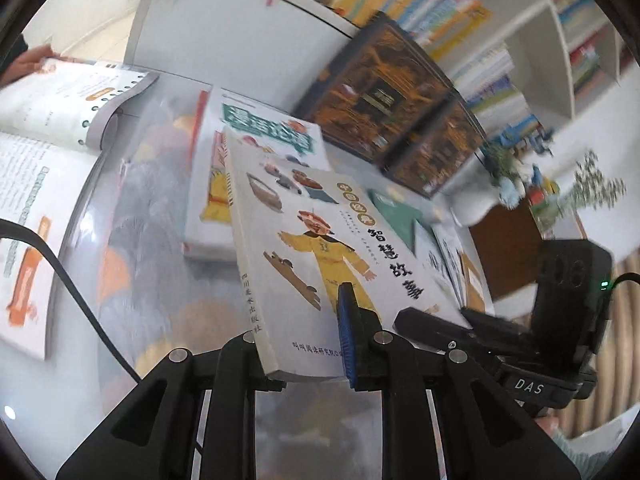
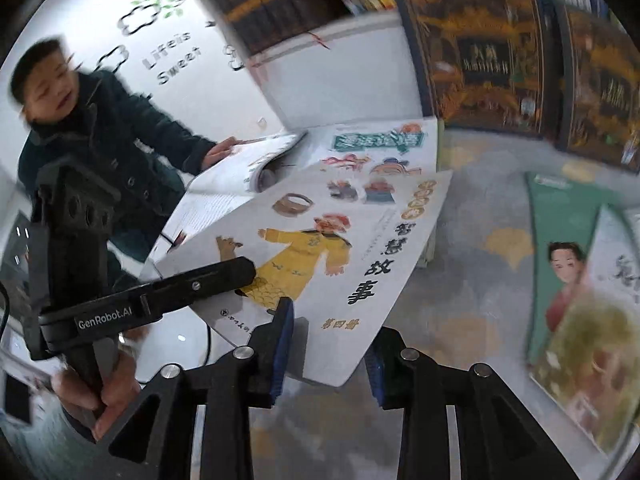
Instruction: Organize books
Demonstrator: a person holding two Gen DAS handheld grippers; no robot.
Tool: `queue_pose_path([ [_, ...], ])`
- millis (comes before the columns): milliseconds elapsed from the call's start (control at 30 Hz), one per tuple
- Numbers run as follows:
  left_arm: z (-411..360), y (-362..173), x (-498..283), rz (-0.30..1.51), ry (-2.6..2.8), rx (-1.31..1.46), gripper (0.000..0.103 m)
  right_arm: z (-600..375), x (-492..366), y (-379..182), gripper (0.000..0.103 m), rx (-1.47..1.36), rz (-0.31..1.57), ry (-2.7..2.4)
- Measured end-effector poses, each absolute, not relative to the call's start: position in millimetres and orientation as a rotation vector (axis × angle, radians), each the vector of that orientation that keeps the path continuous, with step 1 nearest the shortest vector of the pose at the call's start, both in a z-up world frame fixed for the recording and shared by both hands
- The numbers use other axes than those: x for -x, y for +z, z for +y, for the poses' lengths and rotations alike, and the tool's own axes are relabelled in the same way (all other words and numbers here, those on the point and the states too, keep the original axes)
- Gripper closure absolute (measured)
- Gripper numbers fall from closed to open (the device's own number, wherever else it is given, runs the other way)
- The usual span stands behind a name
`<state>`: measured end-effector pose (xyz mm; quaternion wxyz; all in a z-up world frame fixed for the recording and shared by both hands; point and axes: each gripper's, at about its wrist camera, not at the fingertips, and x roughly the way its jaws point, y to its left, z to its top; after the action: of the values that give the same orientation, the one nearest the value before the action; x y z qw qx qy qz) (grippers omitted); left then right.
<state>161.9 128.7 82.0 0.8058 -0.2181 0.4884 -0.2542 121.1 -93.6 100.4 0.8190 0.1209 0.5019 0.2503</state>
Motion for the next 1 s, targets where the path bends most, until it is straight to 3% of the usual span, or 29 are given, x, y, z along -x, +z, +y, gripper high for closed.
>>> queue_pose_path([
  [333,143,45,-221,1.102,-0.454,0.522,0.084,-96,-214,42,0.07,-0.373,1.18,0.503],
  [567,151,42,-219,1.105,-0.427,0.528,0.081,-80,-238,47,0.068,-0.286,1.173,0.501],
  [733,172,48,-198,1.098,-0.363,0.527,0.081,-87,-224,47,0.052,-0.321,1.198,0.497],
  [933,172,58,-155,1.125,-0.396,0.531,0.081,-129,-151,40,0.051,-0.463,1.244,0.465],
  [1000,156,63,-145,1.133,-0.441,0.515,0.075,-150,-117,34,0.051,-0.52,1.262,0.43],
])
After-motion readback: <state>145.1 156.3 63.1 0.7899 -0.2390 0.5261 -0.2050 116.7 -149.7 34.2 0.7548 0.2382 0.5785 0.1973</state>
